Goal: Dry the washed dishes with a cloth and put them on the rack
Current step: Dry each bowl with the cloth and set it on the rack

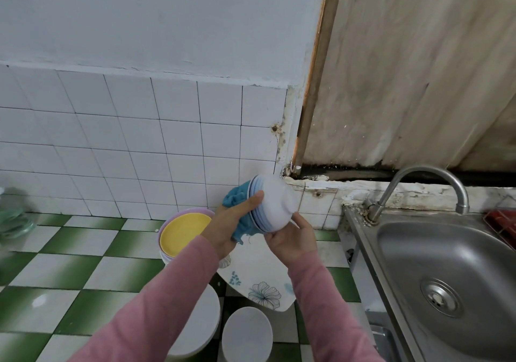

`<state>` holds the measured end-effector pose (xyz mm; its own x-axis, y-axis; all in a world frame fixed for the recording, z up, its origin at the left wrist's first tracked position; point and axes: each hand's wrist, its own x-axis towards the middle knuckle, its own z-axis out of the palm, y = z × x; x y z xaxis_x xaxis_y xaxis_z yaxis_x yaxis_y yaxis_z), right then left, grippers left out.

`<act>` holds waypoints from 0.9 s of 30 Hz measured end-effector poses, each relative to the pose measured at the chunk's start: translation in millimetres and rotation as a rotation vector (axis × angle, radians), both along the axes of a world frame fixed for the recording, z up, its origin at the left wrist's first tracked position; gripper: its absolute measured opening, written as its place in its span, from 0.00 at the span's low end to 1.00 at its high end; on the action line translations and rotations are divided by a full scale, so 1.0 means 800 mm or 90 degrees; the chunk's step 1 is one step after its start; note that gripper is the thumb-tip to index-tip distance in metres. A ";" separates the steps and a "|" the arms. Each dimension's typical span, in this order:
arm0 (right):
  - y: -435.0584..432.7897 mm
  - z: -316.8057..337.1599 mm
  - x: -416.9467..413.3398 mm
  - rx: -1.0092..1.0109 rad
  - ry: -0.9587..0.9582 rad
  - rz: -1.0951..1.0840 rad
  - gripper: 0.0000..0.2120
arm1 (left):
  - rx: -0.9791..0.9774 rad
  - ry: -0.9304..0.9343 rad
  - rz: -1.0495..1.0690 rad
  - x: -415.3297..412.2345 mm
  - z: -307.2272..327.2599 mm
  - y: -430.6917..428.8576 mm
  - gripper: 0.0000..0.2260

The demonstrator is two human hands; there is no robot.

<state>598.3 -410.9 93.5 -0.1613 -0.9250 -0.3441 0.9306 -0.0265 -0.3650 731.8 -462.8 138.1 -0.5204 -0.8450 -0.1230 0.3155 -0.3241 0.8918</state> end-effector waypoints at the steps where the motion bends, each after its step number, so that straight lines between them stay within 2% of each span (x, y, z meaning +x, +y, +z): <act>1: 0.001 0.000 -0.002 -0.017 -0.002 -0.023 0.31 | 0.012 -0.001 0.007 0.003 0.000 -0.002 0.15; 3: 0.003 -0.002 -0.008 -0.074 -0.030 -0.074 0.42 | 0.030 -0.003 0.018 0.009 0.001 -0.004 0.19; 4: 0.004 -0.004 -0.010 -0.112 -0.041 -0.094 0.43 | 0.040 -0.004 0.031 0.013 0.000 -0.004 0.19; 7: 0.019 0.006 -0.004 -0.163 -0.050 -0.138 0.33 | 0.064 -0.029 0.091 0.019 -0.007 0.000 0.15; 10: 0.029 0.013 0.004 -0.126 0.000 -0.172 0.17 | 0.044 -0.052 0.175 0.015 -0.014 0.010 0.09; 11: 0.032 0.016 0.009 -0.108 0.026 -0.179 0.15 | 0.016 -0.064 0.206 0.013 -0.013 0.017 0.07; 13: 0.034 0.013 0.020 -0.093 0.107 -0.185 0.17 | -0.095 -0.086 0.224 0.009 -0.015 0.032 0.07; 14: 0.036 0.012 0.027 -0.091 0.165 -0.185 0.16 | -0.188 -0.106 0.198 0.007 -0.017 0.041 0.11; 17: 0.039 0.010 0.046 -0.063 0.372 -0.161 0.12 | -0.598 -0.263 0.084 -0.003 -0.028 0.057 0.21; 18: 0.040 0.013 0.051 -0.046 0.443 -0.158 0.11 | -0.681 -0.301 0.081 -0.007 -0.031 0.055 0.22; 19: 0.042 0.015 0.053 -0.036 0.512 -0.161 0.10 | -0.684 -0.307 0.090 -0.008 -0.031 0.049 0.21; 21: 0.049 0.018 0.051 -0.039 0.638 -0.148 0.09 | -0.571 -0.280 0.117 -0.006 -0.026 0.035 0.18; 23: 0.056 0.020 0.049 -0.053 0.719 -0.118 0.09 | -0.462 -0.275 0.114 0.000 -0.024 0.024 0.16; 24: 0.059 0.022 0.049 -0.061 0.738 -0.119 0.10 | -0.464 -0.273 0.123 0.002 -0.023 0.025 0.16; 25: 0.061 0.024 0.050 -0.066 0.740 -0.132 0.11 | -0.519 -0.283 0.150 0.003 -0.021 0.032 0.17; 27: 0.062 0.028 0.054 -0.064 0.681 -0.160 0.11 | -0.729 -0.332 0.211 -0.004 -0.026 0.055 0.18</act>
